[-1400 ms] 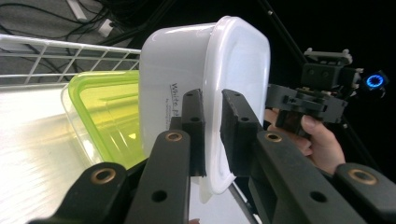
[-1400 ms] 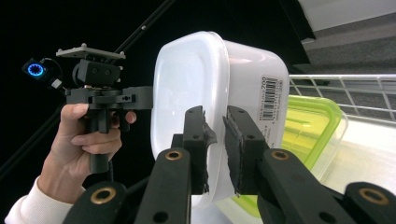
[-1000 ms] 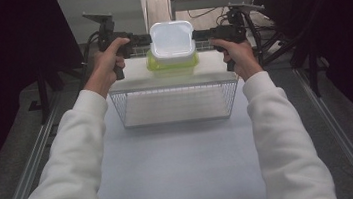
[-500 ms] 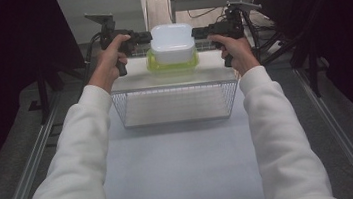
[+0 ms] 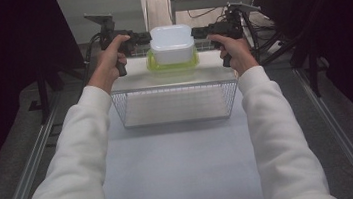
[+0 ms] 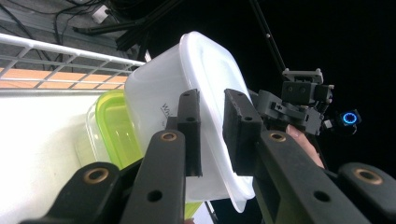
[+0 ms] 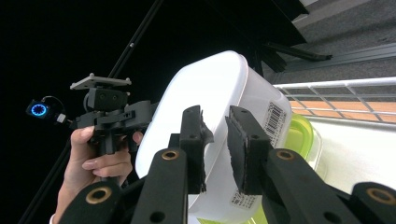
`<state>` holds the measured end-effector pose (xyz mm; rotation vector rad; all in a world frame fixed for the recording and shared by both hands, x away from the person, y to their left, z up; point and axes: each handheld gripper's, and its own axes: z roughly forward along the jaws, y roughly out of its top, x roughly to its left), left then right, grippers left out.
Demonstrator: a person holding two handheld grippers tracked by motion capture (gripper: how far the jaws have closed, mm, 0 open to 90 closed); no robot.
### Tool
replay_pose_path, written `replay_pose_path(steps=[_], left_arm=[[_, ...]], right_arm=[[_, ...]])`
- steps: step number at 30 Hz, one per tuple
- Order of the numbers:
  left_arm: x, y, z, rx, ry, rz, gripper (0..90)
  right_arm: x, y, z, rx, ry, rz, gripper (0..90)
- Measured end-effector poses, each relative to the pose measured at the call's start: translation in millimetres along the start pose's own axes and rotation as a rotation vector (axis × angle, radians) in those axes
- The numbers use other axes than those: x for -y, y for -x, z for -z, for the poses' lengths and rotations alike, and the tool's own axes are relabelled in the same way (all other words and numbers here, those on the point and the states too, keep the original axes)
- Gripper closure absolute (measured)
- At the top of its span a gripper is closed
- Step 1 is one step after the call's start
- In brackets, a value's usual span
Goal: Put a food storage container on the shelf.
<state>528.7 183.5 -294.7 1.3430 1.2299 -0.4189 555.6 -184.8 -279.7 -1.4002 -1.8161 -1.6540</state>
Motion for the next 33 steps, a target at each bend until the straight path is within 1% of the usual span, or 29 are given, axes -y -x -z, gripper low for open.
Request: replay_pose_path(steps=[4,8,9,10,11,12,13,14,15,16,17,19,20,21,22,23,24,25,26,29,30,31,33], left_arm=[[1.0,1.4,1.2,-0.008,0.001,-0.010,77.2],[1.6,2.0,1.0,-0.006,0.004,-0.018,77.7],[2.3,2.6,0.9,-0.011,0.004,-0.026,77.5],[2.3,2.6,0.9,-0.011,0.004,-0.026,76.8],[2.8,3.1,0.8,-0.013,0.005,-0.034,74.4],[3.3,4.0,0.9,-0.016,0.011,-0.041,71.5],[3.9,5.4,1.6,-0.026,0.021,-0.054,71.5],[4.3,7.1,2.6,-0.029,0.034,-0.065,65.0],[4.5,8.4,3.9,-0.029,0.045,-0.077,61.2],[4.6,10.0,5.8,-0.029,0.053,-0.086,61.2],[4.9,12.3,8.5,-0.033,0.063,-0.104,58.2],[6.7,16.4,13.2,-0.048,0.065,-0.144,53.5],[7.8,17.9,15.0,-0.053,0.062,-0.159,49.5],[9.9,20.0,17.6,-0.063,0.058,-0.178,49.5],[13.4,23.2,20.9,-0.093,0.051,-0.208,46.4],[15.8,25.0,23.0,-0.107,0.051,-0.227,46.4],[20.0,26.7,27.2,-0.102,0.053,-0.238,45.3],[23.6,27.7,30.8,-0.090,0.056,-0.243,41.9],[26.5,28.5,34.0,-0.087,0.058,-0.251,41.9],[41.0,32.8,46.9,-0.091,0.067,-0.291,38.0],[47.9,34.2,52.0,-0.095,0.064,-0.315,36.4],[52.4,34.9,54.7,-0.098,0.062,-0.324,36.4],[64.6,36.1,61.5,-0.104,0.045,-0.338,35.1]], right_arm=[[0.5,-1.7,-0.7,0.008,0.001,0.005,75.1],[0.4,-1.1,-0.3,0.009,0.002,0.018,73.8],[0.7,-1.7,-0.2,0.012,0.002,0.023,73.1],[0.7,-1.7,-0.2,0.012,0.002,0.023,73.1],[1.0,-2.4,0.3,0.012,-0.002,0.023,72.8],[1.3,-3.0,0.6,0.018,-0.001,0.032,70.7],[1.3,-3.0,0.6,0.018,-0.001,0.032,70.7],[1.5,-6.0,2.8,0.017,0.009,0.042,61.8],[1.5,-7.8,4.5,0.025,0.020,0.053,57.5],[1.5,-7.8,4.5,0.025,0.020,0.053,57.5],[1.4,-10.3,6.7,0.035,0.029,0.068,54.9],[1.8,-15.1,12.8,0.047,0.044,0.093,51.3],[3.0,-18.7,17.8,0.056,0.047,0.118,49.0],[3.0,-18.7,17.8,0.056,0.047,0.118,49.0],[4.1,-21.1,20.5,0.065,0.046,0.134,48.1],[5.9,-24.6,23.9,0.078,0.043,0.154,47.0],[7.2,-26.8,25.9,0.085,0.042,0.171,46.3],[12.4,-33.4,32.3,0.091,0.043,0.214,44.3],[12.4,-33.4,32.3,0.091,0.043,0.214,44.3],[22.0,-39.7,40.1,0.097,0.033,0.254,41.2],[30.0,-42.9,45.7,0.101,0.030,0.282,40.3],[30.0,-42.9,45.7,0.101,0.030,0.282,40.3],[38.2,-45.3,51.1,0.121,0.027,0.314,39.2]])
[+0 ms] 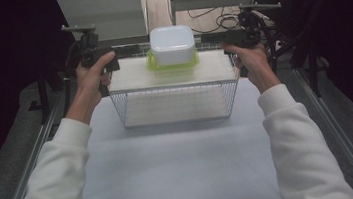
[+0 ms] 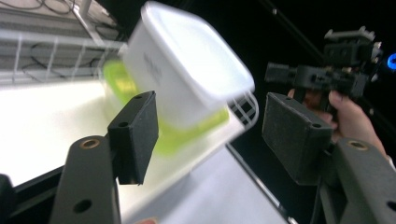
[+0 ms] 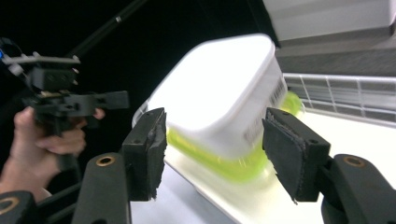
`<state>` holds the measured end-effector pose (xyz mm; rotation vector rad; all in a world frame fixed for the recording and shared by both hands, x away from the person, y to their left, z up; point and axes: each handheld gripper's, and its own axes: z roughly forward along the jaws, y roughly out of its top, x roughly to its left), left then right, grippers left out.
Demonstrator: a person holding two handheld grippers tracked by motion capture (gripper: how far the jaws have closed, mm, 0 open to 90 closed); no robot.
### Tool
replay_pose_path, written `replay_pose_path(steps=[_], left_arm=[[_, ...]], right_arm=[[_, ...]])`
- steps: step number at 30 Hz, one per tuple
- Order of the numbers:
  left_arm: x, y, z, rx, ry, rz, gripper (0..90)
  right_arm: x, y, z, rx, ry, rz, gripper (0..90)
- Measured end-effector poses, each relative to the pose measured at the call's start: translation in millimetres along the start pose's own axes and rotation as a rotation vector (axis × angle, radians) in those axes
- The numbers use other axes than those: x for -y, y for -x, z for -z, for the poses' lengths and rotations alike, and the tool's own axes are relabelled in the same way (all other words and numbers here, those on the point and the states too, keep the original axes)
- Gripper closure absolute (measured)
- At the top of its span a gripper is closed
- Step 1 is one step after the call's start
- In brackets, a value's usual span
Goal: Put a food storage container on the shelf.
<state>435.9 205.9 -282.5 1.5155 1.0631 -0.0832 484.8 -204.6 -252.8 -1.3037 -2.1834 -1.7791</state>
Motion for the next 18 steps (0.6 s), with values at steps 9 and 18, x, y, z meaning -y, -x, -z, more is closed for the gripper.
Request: replay_pose_path(steps=[9,18], left_arm=[[59.2,16.0,31.6,-0.030,-0.019,-0.118,32.0],[117.2,6.3,39.6,-0.058,-0.051,-0.133,30.6]], right_arm=[[57.0,-15.5,44.0,0.007,0.004,0.145,34.7],[106.5,-12.1,56.7,0.039,-0.017,0.199,32.7]])
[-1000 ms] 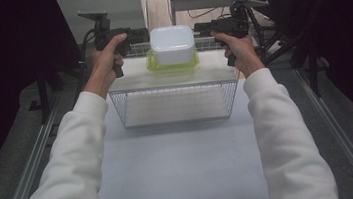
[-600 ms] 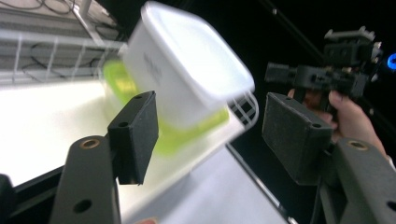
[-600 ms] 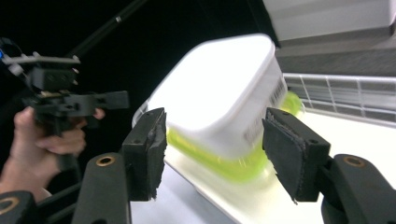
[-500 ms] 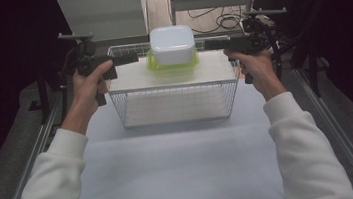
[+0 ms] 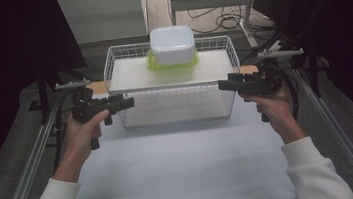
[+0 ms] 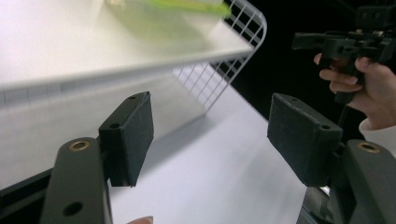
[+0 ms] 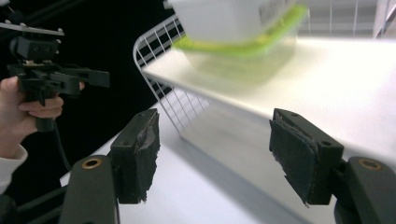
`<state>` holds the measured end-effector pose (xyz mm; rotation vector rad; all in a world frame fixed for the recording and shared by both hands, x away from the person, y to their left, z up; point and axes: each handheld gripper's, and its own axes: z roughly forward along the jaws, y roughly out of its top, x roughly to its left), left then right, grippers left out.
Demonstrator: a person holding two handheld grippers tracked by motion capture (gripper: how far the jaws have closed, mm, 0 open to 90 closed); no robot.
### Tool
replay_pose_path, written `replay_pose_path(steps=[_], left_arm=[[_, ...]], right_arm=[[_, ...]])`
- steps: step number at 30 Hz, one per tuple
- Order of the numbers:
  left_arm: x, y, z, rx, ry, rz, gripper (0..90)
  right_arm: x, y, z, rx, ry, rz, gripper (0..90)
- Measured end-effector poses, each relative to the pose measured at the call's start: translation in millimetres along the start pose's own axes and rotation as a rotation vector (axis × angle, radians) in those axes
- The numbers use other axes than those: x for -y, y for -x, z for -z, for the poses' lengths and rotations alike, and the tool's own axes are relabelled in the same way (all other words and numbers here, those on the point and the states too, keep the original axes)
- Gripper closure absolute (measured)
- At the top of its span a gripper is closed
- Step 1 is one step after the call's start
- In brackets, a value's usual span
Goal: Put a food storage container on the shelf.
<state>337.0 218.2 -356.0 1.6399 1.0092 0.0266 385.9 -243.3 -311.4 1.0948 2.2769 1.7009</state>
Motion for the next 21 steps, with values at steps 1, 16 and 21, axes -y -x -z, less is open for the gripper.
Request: replay_pose_path(steps=[1,16,21], left_arm=[[4.6,-0.5,0.1,-0.005,-0.001,-0.001,30.4],[85.2,-19.1,-8.4,-0.064,-0.117,0.043,28.8],[106.0,-22.1,-13.5,-0.105,-0.166,0.033,27.8]], right_arm=[[6.5,1.1,0.5,0.002,-0.003,0.001,32.7],[98.5,16.6,6.1,-0.003,-0.044,-0.061,31.5],[121.6,17.8,2.8,0.013,-0.077,-0.079,30.2]])
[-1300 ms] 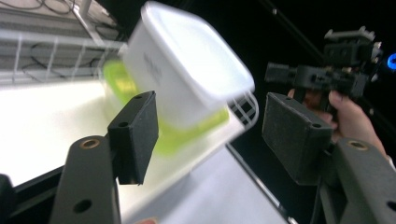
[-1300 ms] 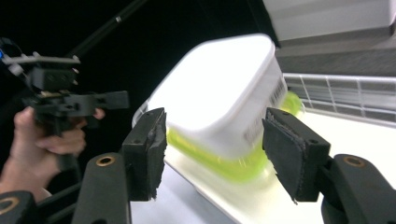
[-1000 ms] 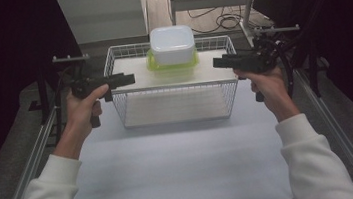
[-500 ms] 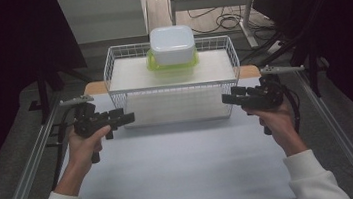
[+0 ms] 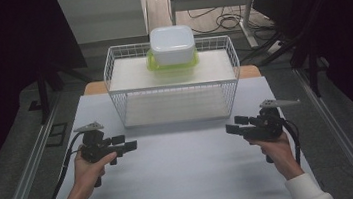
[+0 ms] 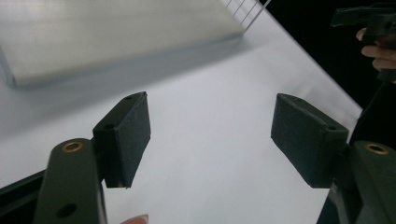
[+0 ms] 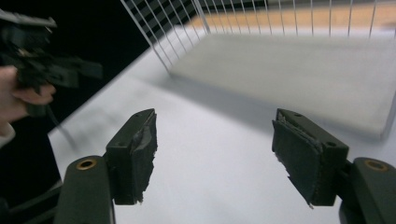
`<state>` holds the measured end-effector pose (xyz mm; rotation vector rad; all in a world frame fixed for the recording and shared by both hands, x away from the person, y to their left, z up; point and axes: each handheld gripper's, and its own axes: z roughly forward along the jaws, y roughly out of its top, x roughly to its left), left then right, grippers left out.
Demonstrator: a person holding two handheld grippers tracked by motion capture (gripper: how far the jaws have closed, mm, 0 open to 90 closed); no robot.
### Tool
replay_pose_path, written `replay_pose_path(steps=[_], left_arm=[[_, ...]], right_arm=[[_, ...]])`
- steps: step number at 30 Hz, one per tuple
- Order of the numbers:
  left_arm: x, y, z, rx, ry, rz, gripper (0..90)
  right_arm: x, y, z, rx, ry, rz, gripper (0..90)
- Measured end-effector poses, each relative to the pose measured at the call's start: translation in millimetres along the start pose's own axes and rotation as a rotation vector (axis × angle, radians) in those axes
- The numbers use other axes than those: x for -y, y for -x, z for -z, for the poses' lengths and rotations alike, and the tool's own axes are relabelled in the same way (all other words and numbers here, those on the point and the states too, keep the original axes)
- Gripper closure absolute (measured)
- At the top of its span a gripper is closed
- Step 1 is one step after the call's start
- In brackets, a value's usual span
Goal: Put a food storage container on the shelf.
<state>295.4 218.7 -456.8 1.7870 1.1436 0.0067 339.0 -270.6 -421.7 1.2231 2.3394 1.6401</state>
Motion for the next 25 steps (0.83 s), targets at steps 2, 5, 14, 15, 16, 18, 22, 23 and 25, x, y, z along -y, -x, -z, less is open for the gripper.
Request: replay_pose_path(steps=[2,5,14,15,16,18,22,23,25], left_arm=[[6.3,0.0,-2.2,-0.013,-0.012,-0.004,27.0],[11.5,0.7,-4.2,-0.024,-0.026,-0.007,25.9],[12.1,1.5,-2.0,-0.062,-0.020,-0.021,23.8],[12.1,1.6,-1.8,-0.066,-0.019,-0.021,23.7],[12.2,1.6,-1.9,-0.066,-0.020,-0.022,23.7],[12.3,1.7,-2.3,-0.070,-0.021,-0.021,23.5],[11.9,0.4,-1.5,-0.076,-0.016,-0.014,23.2],[11.6,0.0,-1.3,-0.076,-0.015,-0.011,23.1],[11.2,-0.9,-0.9,-0.081,-0.013,-0.008,22.6]], right_arm=[[8.8,1.2,-4.6,0.020,-0.034,0.006,28.7],[17.1,1.5,-9.7,0.039,-0.066,0.016,27.0],[19.6,2.5,-12.5,0.069,-0.081,0.031,25.4],[19.9,2.7,-12.8,0.069,-0.080,0.029,25.2],[20.2,3.0,-12.7,0.072,-0.086,0.029,25.0],[21.4,4.1,-13.8,0.076,-0.090,0.035,24.6],[22.3,4.8,-14.3,0.086,-0.097,0.040,23.3],[22.4,4.8,-13.8,0.088,-0.096,0.041,22.8],[22.5,5.0,-12.8,0.092,-0.093,0.042,22.0]])
